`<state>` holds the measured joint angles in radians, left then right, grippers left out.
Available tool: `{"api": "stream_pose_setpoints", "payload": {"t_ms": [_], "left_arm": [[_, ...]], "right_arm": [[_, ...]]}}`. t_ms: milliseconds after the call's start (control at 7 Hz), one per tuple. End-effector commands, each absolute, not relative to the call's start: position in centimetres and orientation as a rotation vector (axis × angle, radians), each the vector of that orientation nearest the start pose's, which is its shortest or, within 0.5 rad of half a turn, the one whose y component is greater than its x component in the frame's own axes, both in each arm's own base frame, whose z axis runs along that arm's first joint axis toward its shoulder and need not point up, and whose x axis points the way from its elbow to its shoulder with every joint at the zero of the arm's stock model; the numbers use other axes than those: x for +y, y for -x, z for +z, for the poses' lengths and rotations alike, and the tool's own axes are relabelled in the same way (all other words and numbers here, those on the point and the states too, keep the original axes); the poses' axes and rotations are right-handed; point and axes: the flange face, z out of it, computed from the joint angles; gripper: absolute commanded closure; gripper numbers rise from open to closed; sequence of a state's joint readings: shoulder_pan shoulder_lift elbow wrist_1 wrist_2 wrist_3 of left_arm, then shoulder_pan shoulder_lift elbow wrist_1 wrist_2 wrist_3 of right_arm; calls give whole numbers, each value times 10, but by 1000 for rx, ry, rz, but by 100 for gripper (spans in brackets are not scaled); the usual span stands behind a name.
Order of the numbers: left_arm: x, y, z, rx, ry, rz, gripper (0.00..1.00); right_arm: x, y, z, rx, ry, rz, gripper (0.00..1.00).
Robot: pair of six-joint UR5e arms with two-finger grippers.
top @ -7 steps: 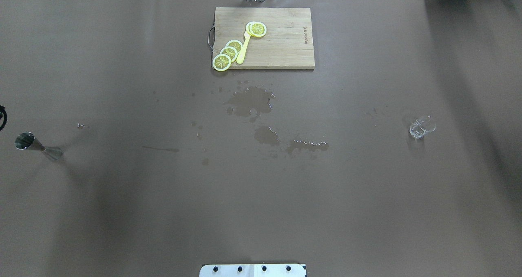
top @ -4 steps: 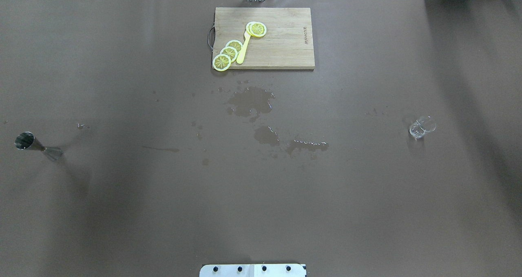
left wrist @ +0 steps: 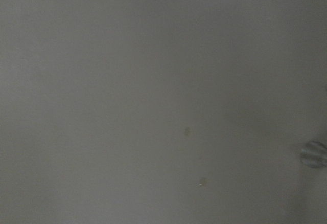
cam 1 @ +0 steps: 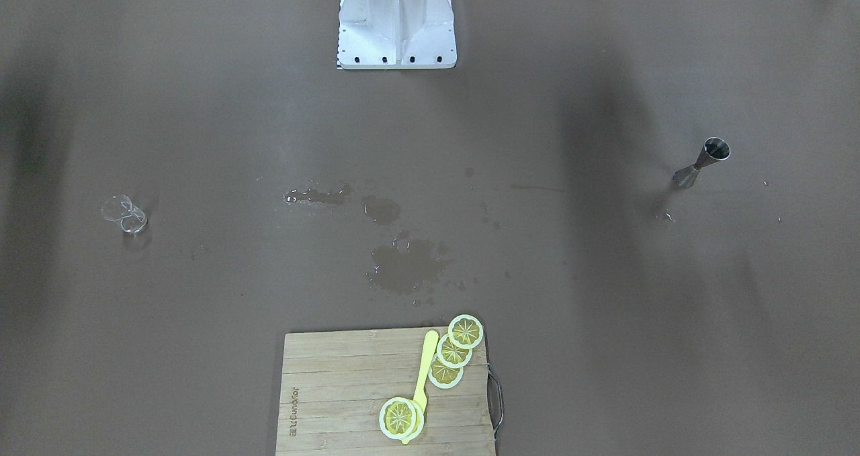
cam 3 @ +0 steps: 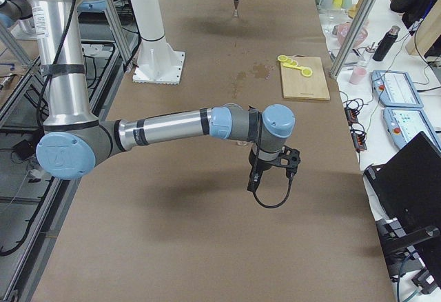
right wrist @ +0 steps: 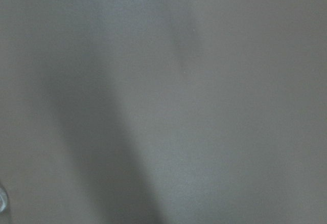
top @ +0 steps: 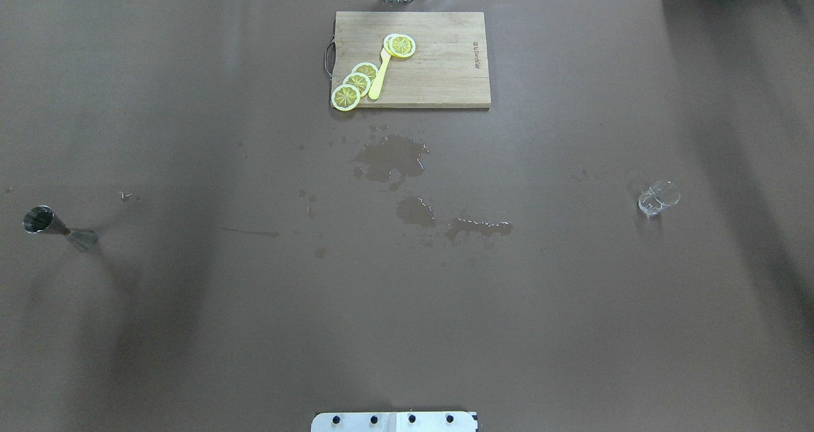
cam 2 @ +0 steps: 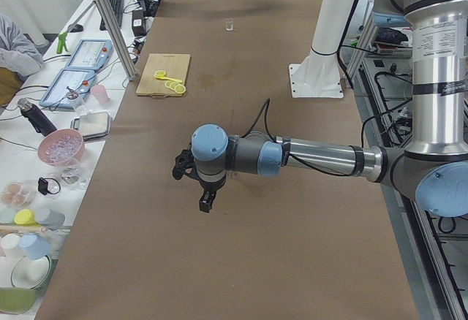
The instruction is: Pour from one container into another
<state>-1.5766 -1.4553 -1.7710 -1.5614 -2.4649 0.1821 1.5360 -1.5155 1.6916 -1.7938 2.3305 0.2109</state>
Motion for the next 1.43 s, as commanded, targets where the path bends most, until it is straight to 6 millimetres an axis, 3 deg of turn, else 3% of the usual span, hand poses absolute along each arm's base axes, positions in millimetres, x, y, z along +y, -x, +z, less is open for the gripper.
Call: {"api": "stream_pose_setpoints", "payload": {"t_ms": [0, 286, 429, 571, 714, 857, 1286], "left_arm": [[-431, 89, 650, 933, -98, 84, 1], [-423, 97, 658, 910, -95, 70, 1], [-399, 98, 683, 911, -42, 31, 1], [-398, 98, 698, 914, -8, 12, 1], [-394, 106, 698, 915, -17, -9, 1], [-384, 138, 701, 913, -51, -86, 1], [-374, 147, 706, 913, -54, -114, 1]], "right_arm": [[-496, -49, 621, -737, 72, 156, 0], [-500, -49, 617, -735, 64, 153, 0], [-501, -49, 616, -735, 62, 152, 0], [-502, -49, 615, -736, 62, 153, 0], [-502, -48, 615, -740, 62, 153, 0], [-502, -48, 615, -743, 62, 153, 0], [-502, -48, 617, -745, 68, 156, 0]]}}
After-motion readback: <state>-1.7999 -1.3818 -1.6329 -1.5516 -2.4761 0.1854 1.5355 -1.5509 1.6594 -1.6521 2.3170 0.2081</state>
